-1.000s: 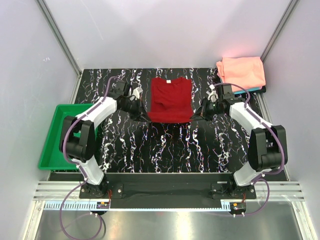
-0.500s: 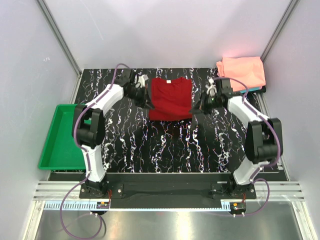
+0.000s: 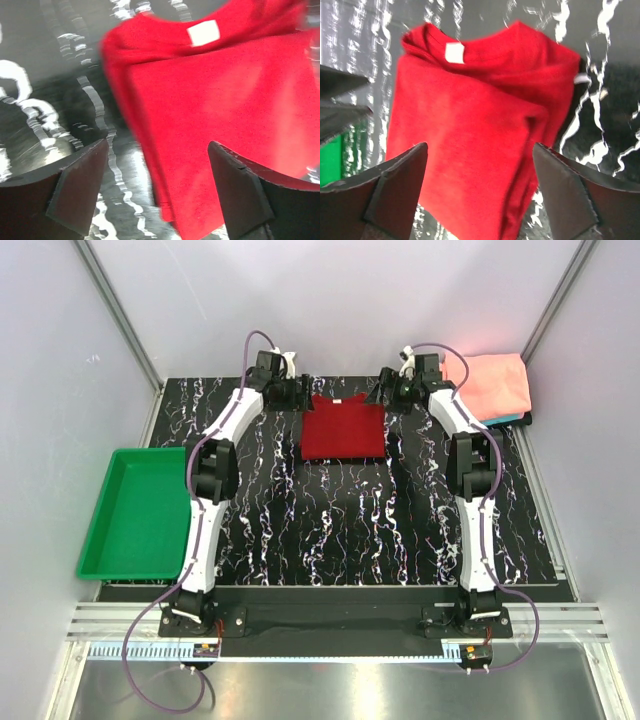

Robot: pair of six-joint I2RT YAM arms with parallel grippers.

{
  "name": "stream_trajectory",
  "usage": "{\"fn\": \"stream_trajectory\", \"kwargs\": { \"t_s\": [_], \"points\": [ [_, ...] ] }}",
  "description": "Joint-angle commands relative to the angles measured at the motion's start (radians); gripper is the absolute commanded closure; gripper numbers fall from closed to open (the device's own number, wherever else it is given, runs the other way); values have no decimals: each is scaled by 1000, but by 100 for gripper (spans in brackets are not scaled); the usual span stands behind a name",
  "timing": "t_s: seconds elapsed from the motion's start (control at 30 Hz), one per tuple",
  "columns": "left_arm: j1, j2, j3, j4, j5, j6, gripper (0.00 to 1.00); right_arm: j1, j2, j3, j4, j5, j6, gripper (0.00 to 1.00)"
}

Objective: Fold and stack the t-shirts
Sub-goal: Fold the tshirt

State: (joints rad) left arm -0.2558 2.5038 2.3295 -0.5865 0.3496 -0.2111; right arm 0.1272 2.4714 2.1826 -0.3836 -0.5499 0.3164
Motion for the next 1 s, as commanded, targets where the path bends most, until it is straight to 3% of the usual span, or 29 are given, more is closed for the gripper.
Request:
{"fn": "stream_trajectory", "kwargs": {
  "t_s": [0.0,0.07,0.2,0.3,0.63,0.97],
  "points": [
    [-7,-77,7,53,-155,78,11,3,-80,-22,-1,51,-65,6],
    [-13,-144,-21,42,-169,76,10,-6,-150,-102,-17,21,-69,6],
    [-14,-232,-91,28,-64,53,11,-46,-221,-288,-11,-10,-76,6],
    [-16,-247,-130,24,20,29,14,-49,-218,-326,-15,-53,-94,6],
    [-19,-192,-245,172,454,-172,18,-49,-66,-231,-6,-252,-45,6],
    [-28,-109,-314,195,522,-218,18,-51,34,-176,6,-255,0,7]
  ]
}}
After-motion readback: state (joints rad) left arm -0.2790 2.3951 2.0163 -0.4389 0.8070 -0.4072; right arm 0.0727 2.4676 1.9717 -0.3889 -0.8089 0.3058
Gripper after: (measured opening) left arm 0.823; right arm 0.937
